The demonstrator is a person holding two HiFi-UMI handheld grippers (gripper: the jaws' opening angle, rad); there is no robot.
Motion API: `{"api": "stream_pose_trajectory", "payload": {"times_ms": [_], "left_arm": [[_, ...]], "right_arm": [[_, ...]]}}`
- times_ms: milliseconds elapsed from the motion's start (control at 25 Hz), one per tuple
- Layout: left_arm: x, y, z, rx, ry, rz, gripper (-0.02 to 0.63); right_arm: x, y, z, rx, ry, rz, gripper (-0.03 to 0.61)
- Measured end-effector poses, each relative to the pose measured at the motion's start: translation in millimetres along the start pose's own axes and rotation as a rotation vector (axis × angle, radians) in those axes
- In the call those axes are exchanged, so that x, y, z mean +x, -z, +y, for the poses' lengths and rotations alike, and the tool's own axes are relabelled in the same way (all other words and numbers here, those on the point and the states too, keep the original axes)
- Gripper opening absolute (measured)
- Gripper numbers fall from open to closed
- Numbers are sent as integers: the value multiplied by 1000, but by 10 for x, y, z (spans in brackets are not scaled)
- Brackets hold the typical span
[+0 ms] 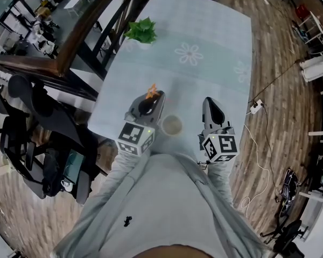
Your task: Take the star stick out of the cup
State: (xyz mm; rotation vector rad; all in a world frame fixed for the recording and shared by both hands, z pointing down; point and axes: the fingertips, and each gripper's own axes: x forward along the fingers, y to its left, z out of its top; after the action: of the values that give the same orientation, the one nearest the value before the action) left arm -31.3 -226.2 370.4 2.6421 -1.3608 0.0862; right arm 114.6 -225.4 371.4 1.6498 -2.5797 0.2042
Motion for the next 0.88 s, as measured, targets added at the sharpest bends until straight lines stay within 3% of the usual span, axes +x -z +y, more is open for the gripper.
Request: {"api": "stream_pose_trajectory", "payload": {"times_ms": [400,880], "left_arm": [[-182,-290,255,207,-147,-30,26],[-476,-294,377,242,-252,-106,26]], "right_arm": [[17,-175,55,-41,-49,-56,15],[-68,-231,149,-69,-78,-84,15]]}}
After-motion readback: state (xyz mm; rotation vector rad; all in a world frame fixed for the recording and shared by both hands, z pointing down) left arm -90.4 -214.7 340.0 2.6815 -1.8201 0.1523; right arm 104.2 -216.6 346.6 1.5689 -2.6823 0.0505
